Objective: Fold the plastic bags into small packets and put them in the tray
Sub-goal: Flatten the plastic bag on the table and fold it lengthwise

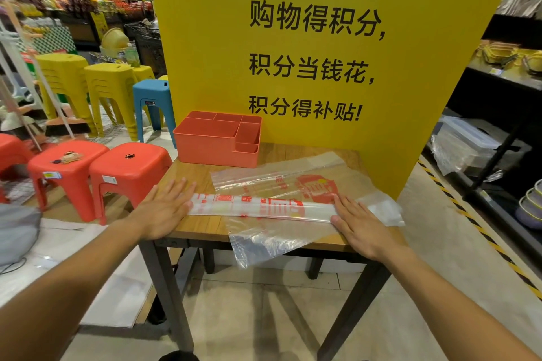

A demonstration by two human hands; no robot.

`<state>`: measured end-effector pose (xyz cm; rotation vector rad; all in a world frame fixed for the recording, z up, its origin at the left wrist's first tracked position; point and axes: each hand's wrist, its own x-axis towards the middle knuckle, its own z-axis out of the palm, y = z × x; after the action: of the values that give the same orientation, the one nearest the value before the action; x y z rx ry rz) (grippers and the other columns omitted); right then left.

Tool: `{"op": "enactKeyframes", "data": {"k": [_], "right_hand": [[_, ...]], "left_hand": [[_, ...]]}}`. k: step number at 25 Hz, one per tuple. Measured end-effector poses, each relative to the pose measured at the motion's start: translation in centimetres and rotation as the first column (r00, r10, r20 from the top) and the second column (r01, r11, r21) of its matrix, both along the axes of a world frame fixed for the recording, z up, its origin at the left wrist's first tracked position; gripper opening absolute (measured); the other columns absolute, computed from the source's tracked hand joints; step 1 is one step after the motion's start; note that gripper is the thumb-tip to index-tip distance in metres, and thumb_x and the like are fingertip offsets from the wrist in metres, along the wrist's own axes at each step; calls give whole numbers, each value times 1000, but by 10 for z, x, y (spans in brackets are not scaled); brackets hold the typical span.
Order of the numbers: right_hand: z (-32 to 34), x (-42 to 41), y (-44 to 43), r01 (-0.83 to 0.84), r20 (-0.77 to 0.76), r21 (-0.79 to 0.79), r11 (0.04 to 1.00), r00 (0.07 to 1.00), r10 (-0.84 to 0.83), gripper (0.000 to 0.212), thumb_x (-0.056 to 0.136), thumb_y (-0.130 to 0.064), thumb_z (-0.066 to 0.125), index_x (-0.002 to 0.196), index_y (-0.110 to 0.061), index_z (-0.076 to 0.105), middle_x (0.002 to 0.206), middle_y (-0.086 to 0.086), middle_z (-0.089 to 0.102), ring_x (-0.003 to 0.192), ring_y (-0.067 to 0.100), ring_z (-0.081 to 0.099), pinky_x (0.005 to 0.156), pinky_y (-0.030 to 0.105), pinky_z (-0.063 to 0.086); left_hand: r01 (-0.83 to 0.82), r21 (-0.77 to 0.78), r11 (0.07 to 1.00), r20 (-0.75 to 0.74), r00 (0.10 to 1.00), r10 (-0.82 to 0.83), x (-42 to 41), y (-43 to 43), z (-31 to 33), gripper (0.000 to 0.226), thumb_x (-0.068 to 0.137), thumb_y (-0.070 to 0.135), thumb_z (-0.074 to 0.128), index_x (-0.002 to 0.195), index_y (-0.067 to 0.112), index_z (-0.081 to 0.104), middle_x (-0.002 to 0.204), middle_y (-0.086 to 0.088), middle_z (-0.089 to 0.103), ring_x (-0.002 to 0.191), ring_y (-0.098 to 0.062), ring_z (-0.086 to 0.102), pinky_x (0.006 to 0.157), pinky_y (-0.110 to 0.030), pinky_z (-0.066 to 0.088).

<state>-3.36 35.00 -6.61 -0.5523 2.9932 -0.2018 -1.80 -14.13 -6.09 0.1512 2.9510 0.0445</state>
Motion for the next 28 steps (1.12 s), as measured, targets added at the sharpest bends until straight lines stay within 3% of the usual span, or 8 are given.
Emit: {"op": "enactKeyframes", "data": {"k": [5,9,12,14,18,21,24,28], "right_hand": [[-6,-6,30,104,-9,-32,994,994,-104,116,75,-87,-22,166,-20,4,174,0,3,159,14,0,125,31,-5],[-7,-3,25,118,-43,-64,991,992,-121,107,81,-83,-12,166,-22,12,173,-2,8,159,14,5,127,33,0],[-9,-3,27,123,-71,-86,989,989,-129,102,84,-82,-6,165,-25,19,172,-3,14,159,14,10,127,32,2],[-10,-2,28,138,-70,-120,983,987,-147,100,86,-85,-1,163,-28,25,171,-5,19,158,14,15,128,34,7],[-6,3,25,196,-101,-219,956,970,-222,77,93,-80,32,150,-31,45,160,-7,41,146,18,37,120,43,32],[6,8,20,180,-153,-308,934,960,-235,50,91,-65,61,128,-31,55,131,-10,60,121,14,54,99,36,47],[24,7,16,184,-103,-412,892,964,-246,38,84,-52,78,106,-34,54,102,-16,60,96,9,57,74,29,45],[44,6,18,171,49,-468,867,985,-168,37,87,-38,81,118,-33,61,105,-14,60,100,10,58,86,32,50]], "left_hand": [[-56,70,996,14,998,56,-6,-19,-1,59,108,55,13,163,41,-6,172,6,-15,158,-18,-16,128,-52,-4],[-65,185,981,-111,990,86,0,-12,3,51,110,46,35,160,36,29,172,3,17,160,-22,4,127,-51,1],[-22,368,929,-228,967,113,7,-5,9,26,104,33,57,126,45,49,145,3,55,137,-23,48,112,-45,40],[-12,448,894,-278,948,153,11,-3,14,28,98,28,68,107,46,50,121,9,63,114,-18,59,91,-40,51],[-22,533,846,-300,930,213,15,0,18,28,92,22,76,102,41,57,108,13,65,103,-14,61,83,-38,53],[-21,713,701,-280,908,312,14,4,29,25,92,13,76,103,33,64,107,10,66,100,-13,64,76,-28,51],[-112,922,369,-73,889,453,11,9,43,26,91,4,75,111,19,67,111,-4,67,92,-27,74,70,-42,64],[-104,977,185,-2,867,498,-2,11,71,33,91,1,74,120,13,65,118,-10,68,90,-30,76,59,-33,64]]}}
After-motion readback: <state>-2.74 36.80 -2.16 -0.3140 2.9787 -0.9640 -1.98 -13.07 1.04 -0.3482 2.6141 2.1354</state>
